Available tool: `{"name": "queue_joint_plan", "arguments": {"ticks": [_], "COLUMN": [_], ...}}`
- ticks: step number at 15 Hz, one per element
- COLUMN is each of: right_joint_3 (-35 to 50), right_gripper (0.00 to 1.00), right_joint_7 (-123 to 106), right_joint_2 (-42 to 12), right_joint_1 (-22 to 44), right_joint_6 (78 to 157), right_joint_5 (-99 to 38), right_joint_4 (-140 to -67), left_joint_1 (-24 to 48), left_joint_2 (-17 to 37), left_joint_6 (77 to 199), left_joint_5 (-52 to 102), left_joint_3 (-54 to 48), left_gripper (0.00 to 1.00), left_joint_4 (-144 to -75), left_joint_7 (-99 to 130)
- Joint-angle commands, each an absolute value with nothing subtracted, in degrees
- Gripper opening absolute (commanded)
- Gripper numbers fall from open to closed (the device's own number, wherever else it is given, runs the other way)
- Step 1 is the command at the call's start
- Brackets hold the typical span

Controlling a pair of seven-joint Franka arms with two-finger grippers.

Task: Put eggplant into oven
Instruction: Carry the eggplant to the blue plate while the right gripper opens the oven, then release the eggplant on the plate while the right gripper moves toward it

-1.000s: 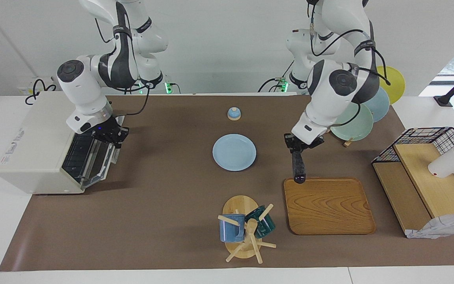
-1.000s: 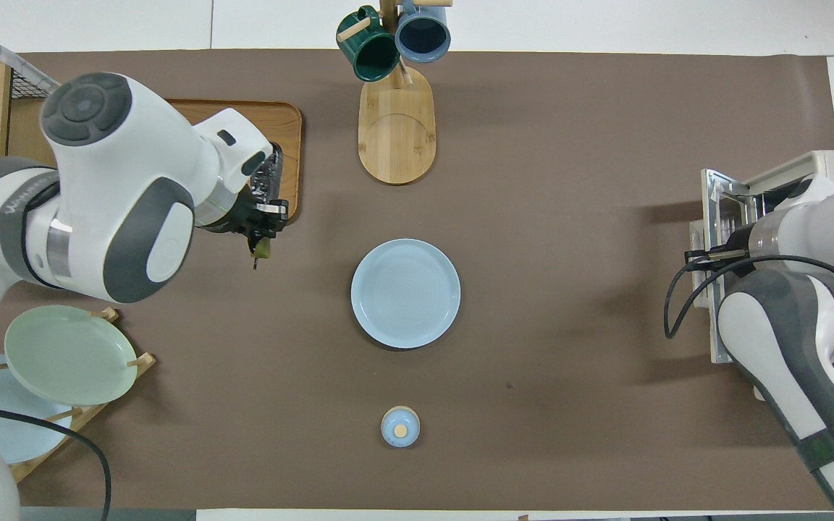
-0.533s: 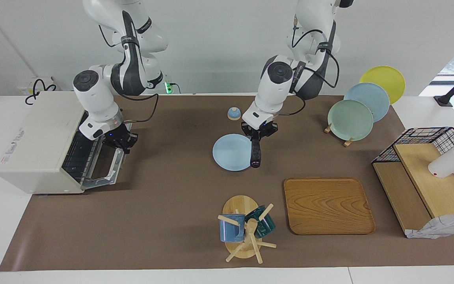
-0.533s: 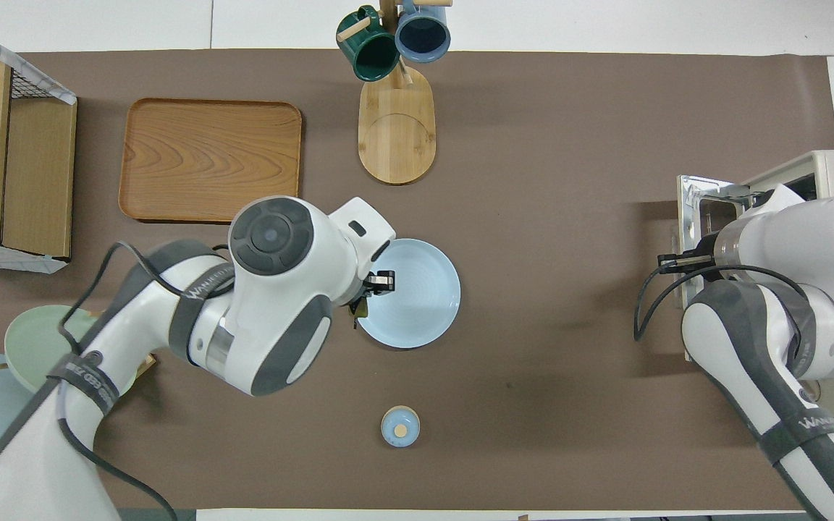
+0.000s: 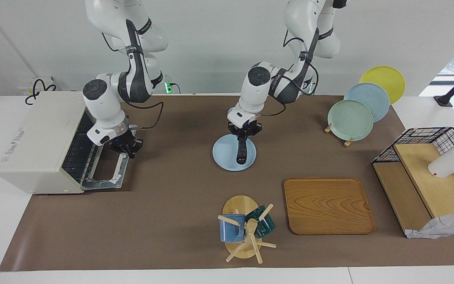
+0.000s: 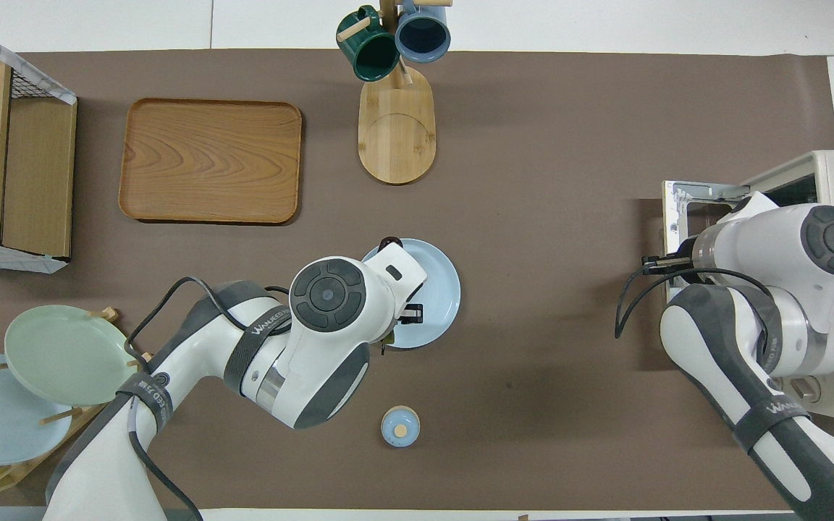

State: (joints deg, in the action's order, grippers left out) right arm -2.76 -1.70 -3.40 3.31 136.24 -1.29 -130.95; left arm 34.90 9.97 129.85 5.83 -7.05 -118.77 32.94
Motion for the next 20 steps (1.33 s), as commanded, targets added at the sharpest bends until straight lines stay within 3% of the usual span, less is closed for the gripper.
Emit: {"name": "queue_joint_plan", "arguments": {"ticks": [1, 4, 9, 11, 14, 18, 20], "right_joint_3": [-4.48, -4.48, -4.48, -4.48, -4.48, -4.48, -4.39], "right_gripper": [0.00, 0.00, 0.00, 0.01, 0.14, 0.24, 0.26], "right_joint_7": [-0.54, 4.20, 9.82, 16.13, 29.14, 42.51, 44.73], "right_joint_2": [-5.01, -5.10, -5.19, -5.19, -7.38, -10.54, -14.65], "right_joint_1": [2.89, 6.23, 12.11, 16.50, 25.98, 38.82, 43.13], "right_joint_6": [138.60, 138.60, 136.33, 130.99, 120.70, 119.88, 120.76], "right_joint_5": [0.79, 0.44, -3.95, -3.96, -2.99, -0.88, -0.62], "right_joint_4": [-131.40, -130.96, -128.51, -124.30, -114.03, -104.87, -100.22], "left_joint_1": [35.42, 34.02, 23.49, 19.09, 13.20, 5.99, 4.05], "left_joint_2": [9.58, 8.53, 8.26, 8.61, 8.88, 10.19, 10.37], "left_joint_6": [130.96, 129.90, 125.42, 124.98, 122.80, 114.54, 110.67], "left_joint_5": [6.59, 6.59, 6.59, 6.59, 6.07, 5.98, 5.45], "left_joint_3": [-6.24, -5.98, -5.89, -5.89, -5.80, -5.80, -5.71], "left_gripper": [1.00, 1.00, 1.00, 1.00, 1.00, 1.00, 1.00], "left_joint_4": [-119.10, -118.74, -115.05, -114.08, -112.16, -105.57, -102.58], "left_joint_7": [32.26, 31.65, 20.59, 15.14, 8.82, 0.45, -0.09]}}
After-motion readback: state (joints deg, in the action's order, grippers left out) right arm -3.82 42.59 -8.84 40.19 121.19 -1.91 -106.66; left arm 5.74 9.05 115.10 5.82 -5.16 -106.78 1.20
